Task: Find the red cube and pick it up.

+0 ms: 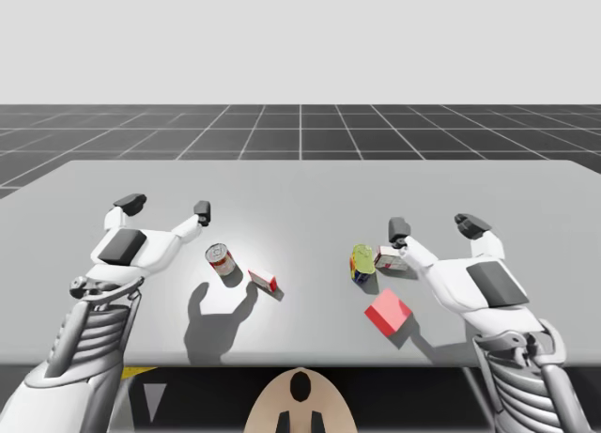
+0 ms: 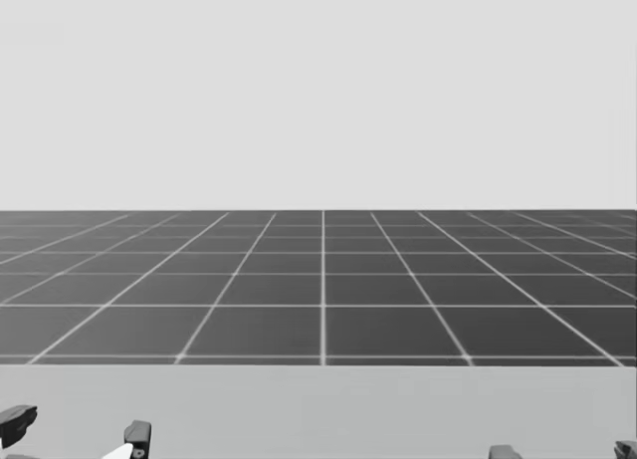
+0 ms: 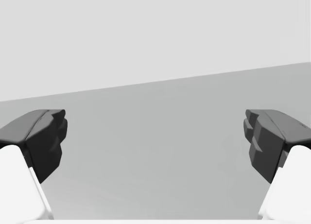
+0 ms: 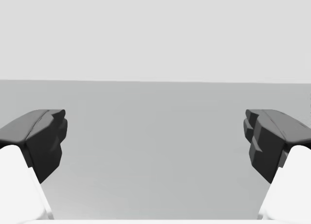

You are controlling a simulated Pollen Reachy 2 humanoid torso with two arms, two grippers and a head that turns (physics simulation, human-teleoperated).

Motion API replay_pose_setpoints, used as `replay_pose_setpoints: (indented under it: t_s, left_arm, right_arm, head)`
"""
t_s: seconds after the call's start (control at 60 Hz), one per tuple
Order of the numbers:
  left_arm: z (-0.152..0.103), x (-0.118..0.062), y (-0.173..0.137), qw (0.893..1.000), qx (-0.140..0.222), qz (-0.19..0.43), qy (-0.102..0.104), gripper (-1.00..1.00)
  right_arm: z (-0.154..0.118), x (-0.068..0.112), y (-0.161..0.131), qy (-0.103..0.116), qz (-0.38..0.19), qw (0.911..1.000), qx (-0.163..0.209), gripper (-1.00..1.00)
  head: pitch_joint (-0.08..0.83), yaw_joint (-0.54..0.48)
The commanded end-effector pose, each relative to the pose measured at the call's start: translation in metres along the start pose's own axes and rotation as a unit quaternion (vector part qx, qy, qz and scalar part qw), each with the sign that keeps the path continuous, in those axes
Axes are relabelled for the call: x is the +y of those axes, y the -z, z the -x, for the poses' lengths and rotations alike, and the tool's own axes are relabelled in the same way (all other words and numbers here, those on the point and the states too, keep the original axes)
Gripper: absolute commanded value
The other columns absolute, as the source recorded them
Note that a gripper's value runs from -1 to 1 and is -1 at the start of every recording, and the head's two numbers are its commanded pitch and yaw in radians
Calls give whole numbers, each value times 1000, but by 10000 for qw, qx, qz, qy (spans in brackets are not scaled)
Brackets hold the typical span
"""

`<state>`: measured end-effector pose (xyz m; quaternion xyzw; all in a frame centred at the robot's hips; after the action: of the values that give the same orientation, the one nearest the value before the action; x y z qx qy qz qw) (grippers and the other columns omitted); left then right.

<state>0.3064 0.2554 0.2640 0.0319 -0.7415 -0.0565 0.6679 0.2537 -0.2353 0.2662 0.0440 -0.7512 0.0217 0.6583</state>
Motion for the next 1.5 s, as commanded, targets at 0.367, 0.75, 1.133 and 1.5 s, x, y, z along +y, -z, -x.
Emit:
replay_pose_setpoints:
  t_s: [0.367, 0.75, 1.133, 1.5]
  left_arm:
    - [1, -1, 0, 10000, 13, 5, 47, -1000]
    - [1, -2, 1, 10000, 18, 16, 77, -1000]
    - [0, -2, 1, 10000, 20, 44, 50, -1000]
    - [-3, -1, -1, 10000, 6, 36, -47, -1000]
  right_arm:
    - [1, 1, 1, -27, -4, 9999, 109, -1000]
    - [2, 1, 3, -116, 45, 9999, 108, -1000]
    - [3, -1, 4, -135, 83, 9998, 115, -1000]
    - [0, 1, 3, -98, 25, 9999, 81, -1000]
  head:
    - [172, 7]
    - [502, -82]
    - [748, -277]
    - [809, -340]
